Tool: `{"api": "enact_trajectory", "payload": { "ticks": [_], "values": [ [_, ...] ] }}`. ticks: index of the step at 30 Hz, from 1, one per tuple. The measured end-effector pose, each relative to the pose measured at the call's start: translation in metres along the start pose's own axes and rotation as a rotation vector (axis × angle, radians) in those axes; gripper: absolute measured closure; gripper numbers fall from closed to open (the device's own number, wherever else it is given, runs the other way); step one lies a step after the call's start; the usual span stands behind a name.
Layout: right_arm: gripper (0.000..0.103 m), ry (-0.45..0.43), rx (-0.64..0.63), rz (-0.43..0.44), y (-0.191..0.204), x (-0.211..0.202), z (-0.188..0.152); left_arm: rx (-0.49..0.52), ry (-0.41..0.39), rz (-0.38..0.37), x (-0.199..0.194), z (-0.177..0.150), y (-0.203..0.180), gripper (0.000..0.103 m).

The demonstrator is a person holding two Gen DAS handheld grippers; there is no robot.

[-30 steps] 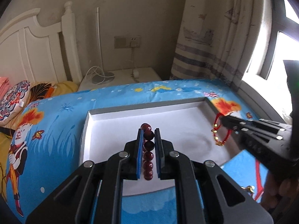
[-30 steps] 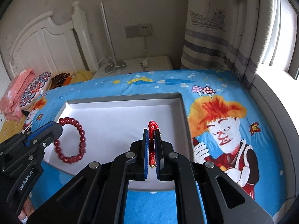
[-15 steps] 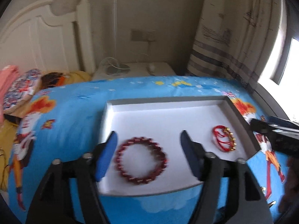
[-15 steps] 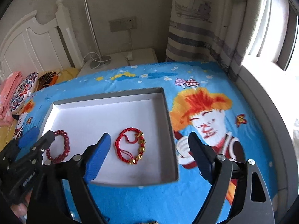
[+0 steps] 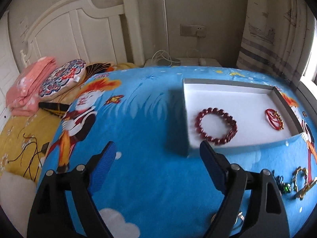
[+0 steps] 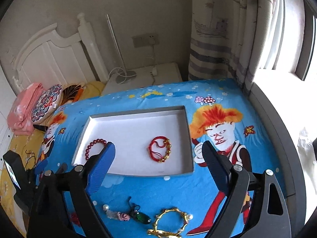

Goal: Organize jewelry
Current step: 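Withdraw both tools from the tray back over the remaining jewelry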

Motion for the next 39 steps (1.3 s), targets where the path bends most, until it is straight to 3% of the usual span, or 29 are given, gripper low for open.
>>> {"api": "enact_trajectory", "payload": {
  "ticks": [6, 18, 23, 26, 33, 39],
  "values": [
    [0.02, -0.023, -0.011, 0.026, 0.022, -0.014, -0.002, -0.021, -0.007, -0.004, -0.01, -0.007, 0.009, 0.018],
    [0.02, -0.061, 0.058, 0.031, 0.02, -0.031, -0.001, -0.026, -0.017, -0.036, -0.023, -0.012, 0.003, 0.018],
    [0.019, -0.102, 0.011, 0.018, 0.02, -0.032, -0.005, -0.036, -0.021, -0.065, -0.029, -0.019, 0.005, 0.018],
    [0.017, -0.115, -0.019, -0.055, -0.004, -0.029, -0.023, -0.035, -0.015, -0.094, -0.034, -0.03, 0.004, 0.018],
    [0.017, -0.044, -0.006, -0.061, -0.053, -0.025, -0.097, -0.015, 0.003, -0.182, -0.051, -0.06, -0.008, 0.018],
    [0.017, 0.027, -0.012, -0.055, -0.048, -0.023, -0.159, -0.006, 0.004, -0.23, -0.074, -0.082, -0.02, 0.018]
  ]
}}
Point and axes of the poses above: each gripper's, at about its wrist camera, not at the fingertips, and x roughly the way its jaws point, y to its left, z to its top, the point moved 6 cm from there along x, roughly the way its jaws point, and after that the axes turned 15 degrees about z, right-handed, at the moved point
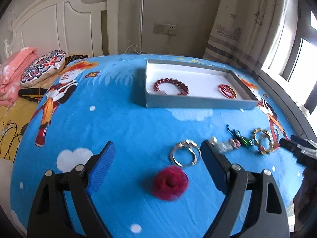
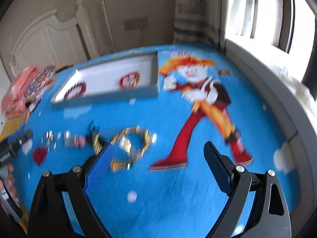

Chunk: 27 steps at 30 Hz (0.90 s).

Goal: Organize jewelry
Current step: 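Withdraw both tools from the tray back over the remaining jewelry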

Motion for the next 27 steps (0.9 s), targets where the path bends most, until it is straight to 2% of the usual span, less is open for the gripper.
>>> {"api": "enact_trajectory", "payload": {
  "ticks": [4, 10, 15, 21, 27],
  "values": [
    [0.017, -0.026, -0.016, 0.023, 0.014, -0.002, -0.015, 0.001, -0.004, -0.013, -0.013, -0.011, -0.004, 0.018],
    [0.017, -0.004, -0.03, 0.038, 0.022, 0.011, -0.024, -0.01, 0.016, -0.013, -0.018, -0.027, -0.001, 0.018],
    [0.017, 0.022, 0.005, 0.008, 0.023, 0.025, -0.023, -0.022, 0.026, -0.013, -0.017, -0.032, 0.002, 0.018],
    [0.017, 0.013, 0.026, -0.014, 0.028, 0.038, -0.021, -0.027, 0.03, 0.004, -0.011, -0.036, 0.007, 0.018],
    [0.017, 0.021, 0.026, -0.044, 0.028, 0.043, -0.017, -0.02, 0.042, -0.018, -0.008, -0.041, 0.004, 0.018]
  ]
}}
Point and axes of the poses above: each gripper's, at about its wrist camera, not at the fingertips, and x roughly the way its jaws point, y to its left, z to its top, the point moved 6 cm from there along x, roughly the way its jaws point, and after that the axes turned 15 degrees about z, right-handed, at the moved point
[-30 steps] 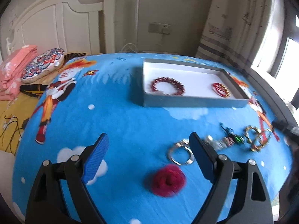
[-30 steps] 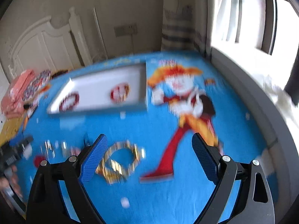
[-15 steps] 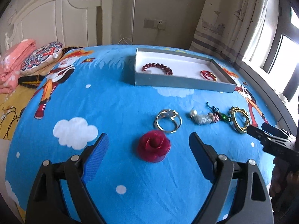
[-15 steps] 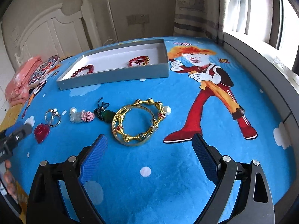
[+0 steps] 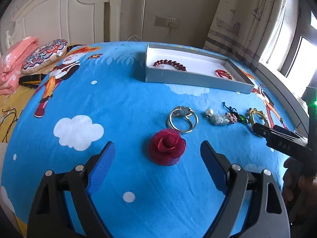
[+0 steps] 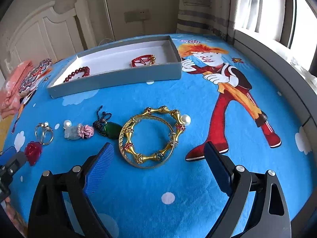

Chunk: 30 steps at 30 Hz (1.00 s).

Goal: Organize jewelry
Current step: 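Withdraw both tools from the tray back over the remaining jewelry, then grasp the gold heart ring with the left tool while the right tool grasps the thin gold bangle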

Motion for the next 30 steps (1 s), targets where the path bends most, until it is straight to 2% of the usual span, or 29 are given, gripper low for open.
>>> {"api": "enact_trajectory", "payload": {
  "ticks": [10, 14, 19, 20, 21, 25, 30],
  "values": [
    [0.017, 0.01, -0.014, -0.011, 0.001, 0.004, 0.002, 0.012, -0.002, -0.022, 0.003, 0.0, -0.006, 0.02],
    [0.017, 0.015, -0.012, -0.009, 0.001, 0.005, 0.001, 0.019, 0.003, -0.031, 0.009, -0.001, -0.01, 0.024],
    [0.017, 0.014, -0.008, -0.008, 0.001, 0.005, 0.001, 0.02, 0.014, -0.022, 0.021, -0.002, -0.011, 0.039],
    [0.017, 0.014, -0.007, -0.008, 0.001, 0.005, 0.001, 0.03, 0.01, -0.012, 0.023, -0.001, -0.012, 0.046],
    [0.017, 0.014, -0.007, -0.008, 0.001, 0.006, 0.001, 0.048, 0.005, -0.005, 0.023, -0.001, -0.013, 0.063],
    [0.017, 0.007, 0.002, -0.001, -0.001, 0.005, 0.001, 0.091, -0.003, -0.032, 0.018, -0.002, -0.022, 0.064],
    [0.017, 0.002, 0.011, 0.002, -0.004, 0.002, 0.0, 0.098, -0.017, -0.052, 0.013, -0.003, -0.026, 0.064]
  ]
}}
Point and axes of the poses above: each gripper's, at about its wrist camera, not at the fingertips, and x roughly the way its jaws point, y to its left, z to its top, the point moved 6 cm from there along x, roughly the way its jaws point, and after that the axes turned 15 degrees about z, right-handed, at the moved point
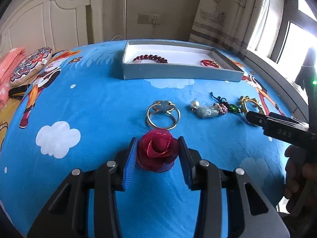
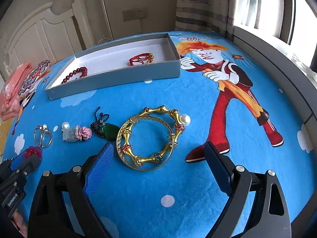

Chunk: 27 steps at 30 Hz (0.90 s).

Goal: Organize jewelry
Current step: 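Grasp the gold heart ring with the left tool while the right tool grasps the thin gold bangle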

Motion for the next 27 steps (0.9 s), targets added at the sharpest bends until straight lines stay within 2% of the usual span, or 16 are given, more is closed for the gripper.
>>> {"api": "enact_trajectory", "payload": {
  "ticks": [5, 7, 11, 15, 19, 21, 23, 25, 27],
  "values": [
    [0.017, 0.015, -0.023, -0.016, 0.004, 0.003, 0.0, -0.006, 0.003, -0.004, 0.001, -0.001, 0.0, 0.064],
    [0.021, 0.016, -0.031, -0.029, 0.004, 0.003, 0.001, -0.005, 0.003, -0.004, 0.001, -0.001, 0.0, 0.063],
    [0.022, 0.012, -0.027, -0.025, 0.004, 0.002, 0.0, -0.009, 0.005, -0.001, 0.001, -0.001, 0.001, 0.064],
    [0.028, 0.008, -0.04, -0.024, 0.006, 0.002, 0.0, -0.008, 0.005, -0.003, 0.002, -0.002, 0.001, 0.063],
    [0.029, 0.007, -0.044, -0.023, 0.007, 0.002, 0.0, 0.006, 0.014, -0.006, 0.003, -0.003, -0.002, 0.061],
    [0.032, 0.005, -0.05, -0.021, 0.008, 0.001, 0.0, -0.004, 0.003, -0.003, 0.002, 0.001, -0.002, 0.035],
    [0.036, 0.001, -0.055, -0.019, 0.009, 0.001, 0.0, -0.011, -0.019, -0.024, 0.0, 0.009, -0.004, 0.034],
    [0.043, -0.004, -0.058, -0.017, 0.009, 0.0, 0.0, -0.015, -0.025, -0.011, 0.004, 0.018, -0.004, 0.035],
    [0.045, -0.01, -0.058, -0.012, 0.01, -0.001, 0.0, -0.017, -0.02, -0.003, 0.01, 0.025, -0.003, 0.035]
  ]
}}
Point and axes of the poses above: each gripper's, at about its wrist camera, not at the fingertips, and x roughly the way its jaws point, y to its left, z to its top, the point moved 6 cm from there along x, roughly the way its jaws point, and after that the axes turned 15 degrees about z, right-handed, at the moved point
